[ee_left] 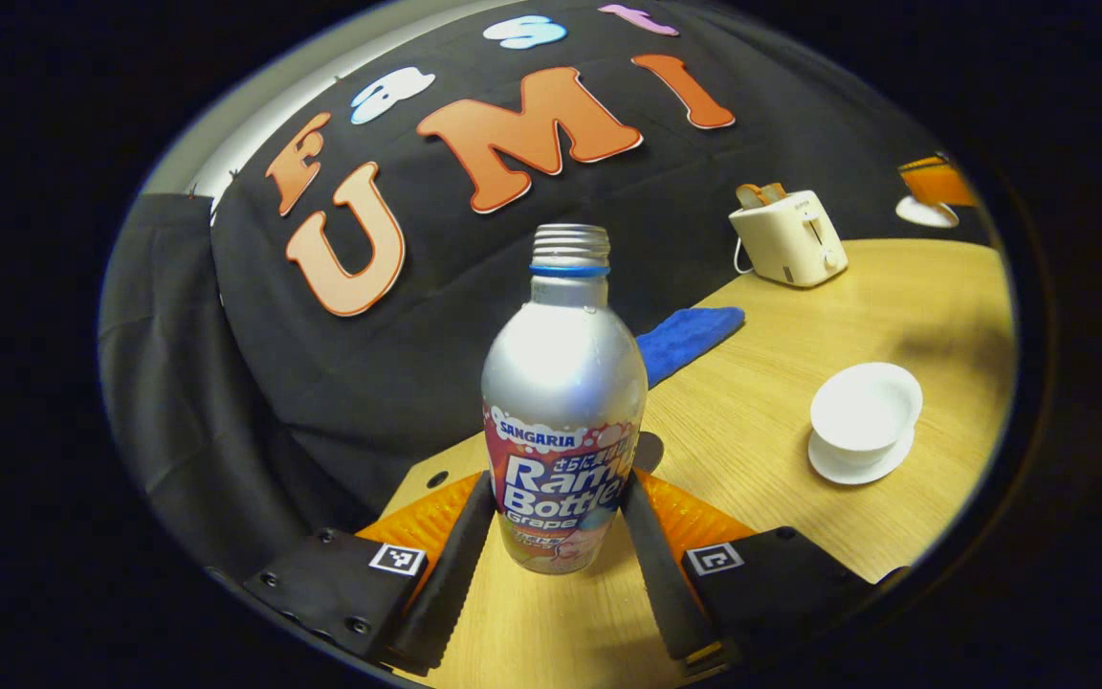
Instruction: Open the teacup lid with one hand, grasp the water bottle and pour water into the teacup with the other hand; after pouring, place the water bottle on the coaster and then close the teacup lid.
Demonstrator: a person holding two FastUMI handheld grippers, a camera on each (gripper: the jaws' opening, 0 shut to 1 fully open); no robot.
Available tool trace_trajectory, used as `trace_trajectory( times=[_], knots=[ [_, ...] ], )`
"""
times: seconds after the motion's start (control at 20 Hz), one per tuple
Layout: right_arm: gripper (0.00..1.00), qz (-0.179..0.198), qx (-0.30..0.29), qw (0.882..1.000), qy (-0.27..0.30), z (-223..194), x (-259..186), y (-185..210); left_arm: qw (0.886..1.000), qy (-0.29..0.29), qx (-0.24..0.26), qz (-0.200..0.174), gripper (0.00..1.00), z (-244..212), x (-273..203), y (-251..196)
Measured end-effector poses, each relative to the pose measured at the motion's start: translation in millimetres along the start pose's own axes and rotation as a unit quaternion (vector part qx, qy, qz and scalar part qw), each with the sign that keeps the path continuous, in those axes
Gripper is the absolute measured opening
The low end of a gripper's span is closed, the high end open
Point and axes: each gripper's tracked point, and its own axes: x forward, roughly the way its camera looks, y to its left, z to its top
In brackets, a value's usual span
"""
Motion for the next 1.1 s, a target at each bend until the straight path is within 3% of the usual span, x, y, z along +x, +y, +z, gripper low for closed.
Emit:
trace_trajectory(
  times=[0.2,0.3,0.55,0.9,1.1],
  knots=[
    [0.23,0.003,0.018,1.000,-0.004,-0.4,-4.6,-5.3,0.998,0.009,0.055,0.002,0.80,-7.5,5.9,-0.8],
    [0.23,-0.001,0.019,1.000,-0.002,-2.9,-5.8,-10.7,0.996,0.010,0.084,0.006,0.84,-8.0,7.2,-2.3],
    [0.23,-0.009,0.017,1.000,-0.004,-4.5,-9.1,-20.7,0.983,-0.002,0.184,0.011,0.83,-2.2,3.1,-7.8],
    [0.23,-0.014,0.020,1.000,-0.001,-9.1,-13.0,-26.9,0.949,-0.013,0.316,0.012,0.81,4.5,8.0,-20.1],
    [0.23,-0.016,0.023,1.000,0.000,-10.9,-15.5,-29.4,0.920,-0.028,0.391,0.022,0.87,15.6,8.1,-21.5]
  ],
)
